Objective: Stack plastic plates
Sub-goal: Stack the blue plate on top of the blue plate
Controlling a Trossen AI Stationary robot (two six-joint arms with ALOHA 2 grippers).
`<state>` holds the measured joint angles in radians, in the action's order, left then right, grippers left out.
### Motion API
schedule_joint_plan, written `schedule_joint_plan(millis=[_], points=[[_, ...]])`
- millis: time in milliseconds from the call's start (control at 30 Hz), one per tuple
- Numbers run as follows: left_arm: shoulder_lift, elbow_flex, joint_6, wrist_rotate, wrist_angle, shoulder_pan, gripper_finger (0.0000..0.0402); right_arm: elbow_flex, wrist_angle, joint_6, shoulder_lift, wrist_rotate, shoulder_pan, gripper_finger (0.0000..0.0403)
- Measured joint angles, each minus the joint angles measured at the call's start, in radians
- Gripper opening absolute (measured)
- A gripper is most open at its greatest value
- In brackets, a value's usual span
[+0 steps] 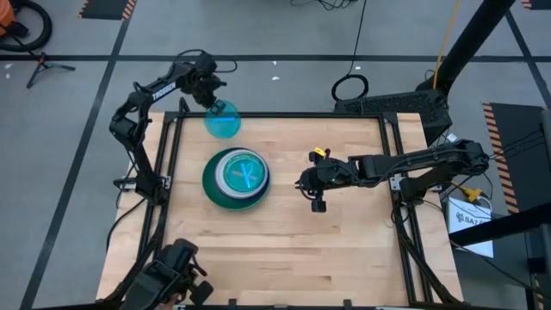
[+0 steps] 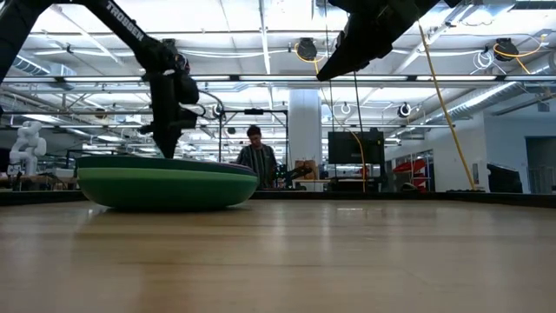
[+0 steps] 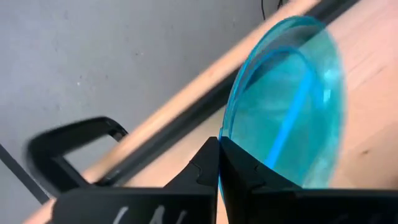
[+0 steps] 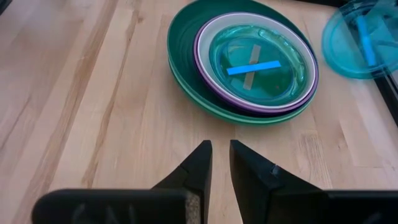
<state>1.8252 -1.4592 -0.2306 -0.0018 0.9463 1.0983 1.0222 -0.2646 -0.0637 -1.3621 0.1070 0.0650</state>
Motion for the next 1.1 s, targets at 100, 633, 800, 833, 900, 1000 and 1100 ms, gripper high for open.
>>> schedule_joint_plan(millis=[100,633,800,833,900,1000,1100], points=[[0.000,-0.067,0.000,-0.001,0.042,-0.014,0.0007,0.000,-0.001,0.000,0.000,0.000,0.000,0.0050],[-0.047,-0.316,-0.013,0.043,0.232,-0.165,0.0007,0.001,-0.003,0.000,0.000,0.000,0.000,0.0050],[-0.141,-0.325,0.018,0.175,0.253,-0.247,0.0007,0.001,-0.010,0.000,0.000,0.000,0.000,0.0050],[-0.157,-0.325,0.027,0.202,0.269,-0.269,0.0007,0.001,-0.010,0.000,0.000,0.000,0.000,0.0050],[-0.183,-0.324,0.034,0.234,0.301,-0.325,0.0007,0.001,-0.010,0.000,0.000,0.000,0.000,0.0050],[-0.193,-0.324,0.056,0.239,0.328,-0.426,0.0007,0.001,-0.010,0.002,0.000,-0.004,0.000,0.0050],[-0.190,-0.308,0.068,0.238,0.342,-0.522,0.0007,0.001,-0.017,0.024,0.000,-0.004,0.000,0.0050]])
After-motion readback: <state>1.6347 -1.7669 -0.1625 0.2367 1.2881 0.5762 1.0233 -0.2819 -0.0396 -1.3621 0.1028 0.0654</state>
